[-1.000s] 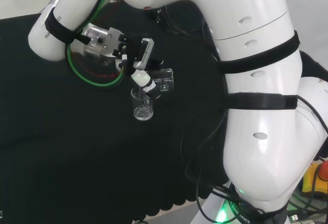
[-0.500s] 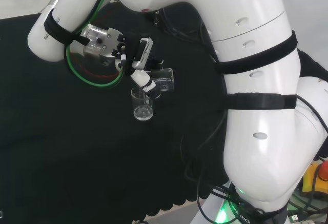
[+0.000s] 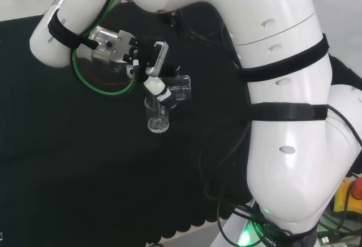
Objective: Pour the water from the handheld beaker into the one on the table.
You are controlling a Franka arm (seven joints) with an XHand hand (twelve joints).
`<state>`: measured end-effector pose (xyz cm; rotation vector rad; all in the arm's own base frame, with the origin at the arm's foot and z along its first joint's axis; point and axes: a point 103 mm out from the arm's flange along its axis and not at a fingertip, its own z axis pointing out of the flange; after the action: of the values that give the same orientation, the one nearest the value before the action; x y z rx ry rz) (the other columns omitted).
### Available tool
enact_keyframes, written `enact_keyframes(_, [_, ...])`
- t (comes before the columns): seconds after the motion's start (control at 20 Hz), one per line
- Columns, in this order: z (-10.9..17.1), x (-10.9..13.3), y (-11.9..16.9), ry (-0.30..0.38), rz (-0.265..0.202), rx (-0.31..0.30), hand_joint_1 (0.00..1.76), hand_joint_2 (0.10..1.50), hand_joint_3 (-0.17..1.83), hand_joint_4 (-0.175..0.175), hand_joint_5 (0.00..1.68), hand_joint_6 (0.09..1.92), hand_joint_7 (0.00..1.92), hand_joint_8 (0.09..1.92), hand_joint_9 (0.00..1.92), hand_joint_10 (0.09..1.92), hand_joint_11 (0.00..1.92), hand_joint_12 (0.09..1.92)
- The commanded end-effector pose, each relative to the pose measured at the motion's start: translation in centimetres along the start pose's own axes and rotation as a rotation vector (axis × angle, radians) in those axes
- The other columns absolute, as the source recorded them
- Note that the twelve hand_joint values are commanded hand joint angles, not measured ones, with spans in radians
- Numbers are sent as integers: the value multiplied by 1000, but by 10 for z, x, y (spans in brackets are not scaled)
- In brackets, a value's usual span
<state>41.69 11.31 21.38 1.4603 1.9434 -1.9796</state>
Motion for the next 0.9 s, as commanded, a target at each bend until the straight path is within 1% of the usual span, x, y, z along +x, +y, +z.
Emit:
enact_keyframes(0.05, [-4,4,-1,-6,1,-2,1102,591,1003,88,1084,1186,1497,890,1574,641,1364,798])
enact_keyframes(0.45, [1,0,0,-2,-4,-7,1101,592,1003,91,1082,1188,1495,890,1572,640,1368,797])
enact_keyframes(0.75, [4,-5,-3,6,2,-52,1098,597,998,97,1078,1192,1495,889,1574,638,1382,797])
enact_keyframes(0.9, [6,-8,-4,17,-2,-62,1086,619,968,121,1063,1199,1496,877,1586,616,1416,781])
